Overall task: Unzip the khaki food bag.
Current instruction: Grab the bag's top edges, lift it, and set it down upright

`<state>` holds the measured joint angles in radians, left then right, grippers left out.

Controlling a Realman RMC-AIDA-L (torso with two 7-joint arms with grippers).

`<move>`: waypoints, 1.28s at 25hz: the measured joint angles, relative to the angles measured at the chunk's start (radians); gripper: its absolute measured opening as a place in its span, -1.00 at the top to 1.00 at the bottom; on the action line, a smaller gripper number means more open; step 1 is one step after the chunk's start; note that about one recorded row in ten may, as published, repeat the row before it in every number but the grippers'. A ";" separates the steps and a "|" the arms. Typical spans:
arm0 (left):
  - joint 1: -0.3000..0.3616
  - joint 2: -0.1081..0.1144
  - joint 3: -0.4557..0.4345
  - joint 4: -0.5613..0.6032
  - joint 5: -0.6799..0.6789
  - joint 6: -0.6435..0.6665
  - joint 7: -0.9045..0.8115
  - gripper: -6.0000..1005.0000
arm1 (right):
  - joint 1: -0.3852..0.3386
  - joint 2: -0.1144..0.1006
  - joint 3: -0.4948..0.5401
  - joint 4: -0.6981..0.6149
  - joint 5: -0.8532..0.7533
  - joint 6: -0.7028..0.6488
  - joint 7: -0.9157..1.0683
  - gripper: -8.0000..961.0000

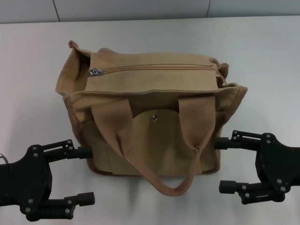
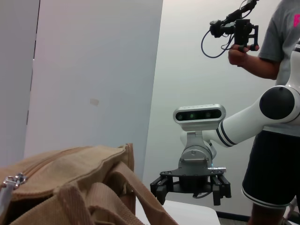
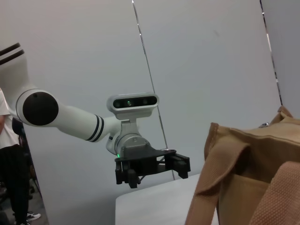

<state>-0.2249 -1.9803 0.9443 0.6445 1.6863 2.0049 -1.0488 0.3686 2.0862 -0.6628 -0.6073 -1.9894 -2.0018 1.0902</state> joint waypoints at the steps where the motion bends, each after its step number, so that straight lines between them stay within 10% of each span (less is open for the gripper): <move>1: 0.001 0.000 0.000 0.000 0.000 0.000 0.001 -0.58 | 0.000 0.000 0.001 0.000 0.000 0.002 0.000 -0.75; 16: 0.001 -0.001 0.000 0.002 0.001 0.000 0.004 -0.49 | 0.010 0.000 -0.037 0.013 0.004 0.014 -0.003 -0.75; 19: 0.032 0.004 -0.140 -0.020 -0.005 -0.002 0.037 -0.48 | -0.002 -0.002 -0.030 0.013 0.035 0.007 -0.008 -0.75; 23: 0.062 -0.020 -0.328 -0.093 0.010 -0.043 0.120 -0.45 | -0.021 -0.003 -0.029 0.012 0.064 0.006 -0.027 -0.74; 32: -0.027 -0.089 -0.291 -0.222 0.077 -0.182 0.246 -0.40 | -0.013 -0.003 -0.028 0.013 0.069 0.010 -0.032 -0.74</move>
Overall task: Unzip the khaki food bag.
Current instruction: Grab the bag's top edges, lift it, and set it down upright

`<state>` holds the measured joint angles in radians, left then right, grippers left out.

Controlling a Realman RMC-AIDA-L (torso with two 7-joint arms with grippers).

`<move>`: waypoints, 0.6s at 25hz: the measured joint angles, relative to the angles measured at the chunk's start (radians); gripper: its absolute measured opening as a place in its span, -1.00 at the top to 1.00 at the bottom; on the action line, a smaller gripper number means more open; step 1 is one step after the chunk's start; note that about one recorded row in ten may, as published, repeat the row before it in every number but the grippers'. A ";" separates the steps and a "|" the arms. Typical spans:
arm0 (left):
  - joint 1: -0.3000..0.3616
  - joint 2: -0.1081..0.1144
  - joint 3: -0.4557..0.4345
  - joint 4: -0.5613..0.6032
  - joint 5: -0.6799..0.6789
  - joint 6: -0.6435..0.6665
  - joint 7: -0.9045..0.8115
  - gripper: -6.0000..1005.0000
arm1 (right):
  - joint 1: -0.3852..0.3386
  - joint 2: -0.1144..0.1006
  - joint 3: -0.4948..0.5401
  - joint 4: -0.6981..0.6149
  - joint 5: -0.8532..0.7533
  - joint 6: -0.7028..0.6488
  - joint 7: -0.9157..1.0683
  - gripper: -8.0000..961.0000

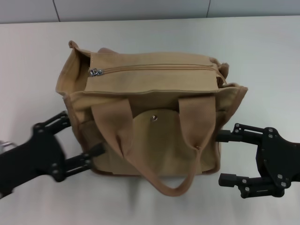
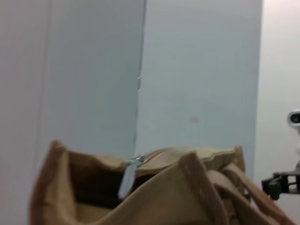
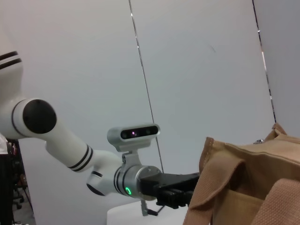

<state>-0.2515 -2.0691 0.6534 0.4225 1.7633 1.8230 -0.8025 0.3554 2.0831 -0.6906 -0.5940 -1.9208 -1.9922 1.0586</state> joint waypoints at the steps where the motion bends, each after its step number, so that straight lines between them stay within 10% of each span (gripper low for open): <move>1: 0.000 0.000 0.000 0.000 0.000 0.000 0.000 -0.39 | 0.000 0.000 0.000 0.000 0.000 0.000 0.000 -0.74; 15: -0.077 -0.002 -0.037 -0.121 -0.031 -0.091 0.037 -0.22 | -0.005 0.002 0.000 -0.001 0.008 0.003 0.000 -0.74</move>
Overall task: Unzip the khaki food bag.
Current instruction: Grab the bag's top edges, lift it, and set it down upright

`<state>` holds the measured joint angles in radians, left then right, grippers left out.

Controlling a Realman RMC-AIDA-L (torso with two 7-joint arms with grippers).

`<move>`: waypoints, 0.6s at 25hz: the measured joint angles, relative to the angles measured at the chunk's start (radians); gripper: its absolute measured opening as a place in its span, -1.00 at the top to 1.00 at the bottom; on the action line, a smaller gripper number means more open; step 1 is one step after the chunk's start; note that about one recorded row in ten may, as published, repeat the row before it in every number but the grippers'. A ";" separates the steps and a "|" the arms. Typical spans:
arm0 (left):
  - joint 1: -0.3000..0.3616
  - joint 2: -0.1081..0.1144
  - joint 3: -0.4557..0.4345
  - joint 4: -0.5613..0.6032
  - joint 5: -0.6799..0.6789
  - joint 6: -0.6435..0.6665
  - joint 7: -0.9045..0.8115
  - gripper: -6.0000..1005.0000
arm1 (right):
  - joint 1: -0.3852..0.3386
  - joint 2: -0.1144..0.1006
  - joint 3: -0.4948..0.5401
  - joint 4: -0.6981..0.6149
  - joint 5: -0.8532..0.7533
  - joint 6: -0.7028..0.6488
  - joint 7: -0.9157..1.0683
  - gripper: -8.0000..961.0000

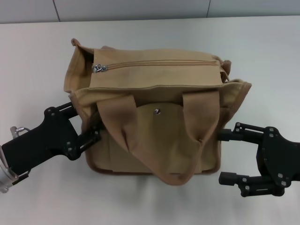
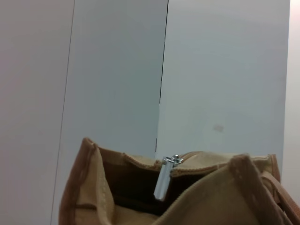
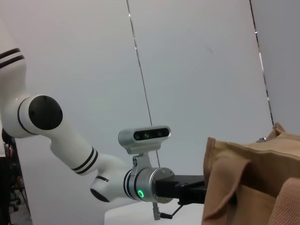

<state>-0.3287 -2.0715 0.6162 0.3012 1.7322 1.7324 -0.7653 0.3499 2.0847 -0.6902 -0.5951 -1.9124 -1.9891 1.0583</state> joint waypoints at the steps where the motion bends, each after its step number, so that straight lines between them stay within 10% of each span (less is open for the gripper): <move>1: -0.001 -0.001 -0.001 -0.002 -0.004 -0.002 0.003 -0.17 | 0.000 0.000 0.000 0.000 0.002 0.000 0.000 -0.74; 15: -0.015 0.002 -0.003 0.014 -0.093 0.007 0.005 0.58 | -0.021 0.000 0.076 0.014 0.129 -0.034 0.000 -0.74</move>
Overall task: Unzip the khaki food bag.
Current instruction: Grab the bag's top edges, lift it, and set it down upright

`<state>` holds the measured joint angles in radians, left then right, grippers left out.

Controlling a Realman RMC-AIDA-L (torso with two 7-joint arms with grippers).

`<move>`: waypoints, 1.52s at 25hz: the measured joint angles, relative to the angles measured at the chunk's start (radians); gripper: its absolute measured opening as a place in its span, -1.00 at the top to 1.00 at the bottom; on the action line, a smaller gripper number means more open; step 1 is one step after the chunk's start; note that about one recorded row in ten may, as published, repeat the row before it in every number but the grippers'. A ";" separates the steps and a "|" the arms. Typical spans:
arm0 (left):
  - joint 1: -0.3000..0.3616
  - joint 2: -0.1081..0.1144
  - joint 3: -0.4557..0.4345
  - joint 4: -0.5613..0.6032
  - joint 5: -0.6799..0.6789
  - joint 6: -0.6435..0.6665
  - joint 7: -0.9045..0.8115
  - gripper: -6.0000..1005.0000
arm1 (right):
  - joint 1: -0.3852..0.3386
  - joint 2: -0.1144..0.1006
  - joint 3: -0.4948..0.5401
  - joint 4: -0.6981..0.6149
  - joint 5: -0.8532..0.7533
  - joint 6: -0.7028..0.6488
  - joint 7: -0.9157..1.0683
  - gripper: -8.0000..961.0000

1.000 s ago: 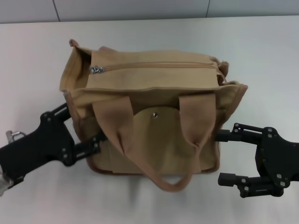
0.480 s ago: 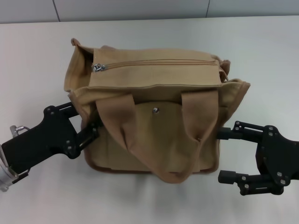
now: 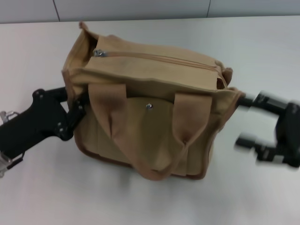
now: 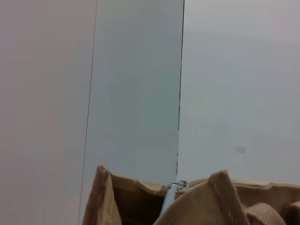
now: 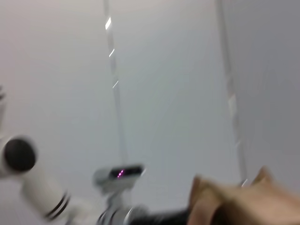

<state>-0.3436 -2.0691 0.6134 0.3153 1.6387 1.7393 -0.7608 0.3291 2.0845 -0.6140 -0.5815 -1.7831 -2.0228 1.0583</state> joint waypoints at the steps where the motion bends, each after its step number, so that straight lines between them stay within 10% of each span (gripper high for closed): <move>1: -0.006 0.001 0.000 0.004 -0.003 0.000 -0.001 0.63 | -0.006 0.000 0.014 0.014 0.043 0.000 0.000 -0.74; 11: -0.098 -0.001 0.006 0.143 -0.039 0.073 -0.061 0.78 | 0.024 0.002 0.146 0.236 0.431 0.015 -0.094 -0.74; 24: -0.199 -0.002 0.062 0.252 -0.043 0.102 -0.093 0.89 | 0.304 0.006 0.096 0.398 0.437 0.242 -0.329 -0.74; 38: -0.236 -0.002 0.123 0.371 -0.043 0.110 -0.131 0.89 | 0.344 0.005 0.024 0.382 0.432 0.284 -0.266 -0.74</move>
<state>-0.5793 -2.0709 0.7365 0.6862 1.5954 1.8497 -0.8923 0.6733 2.0895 -0.5903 -0.1996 -1.3507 -1.7392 0.7928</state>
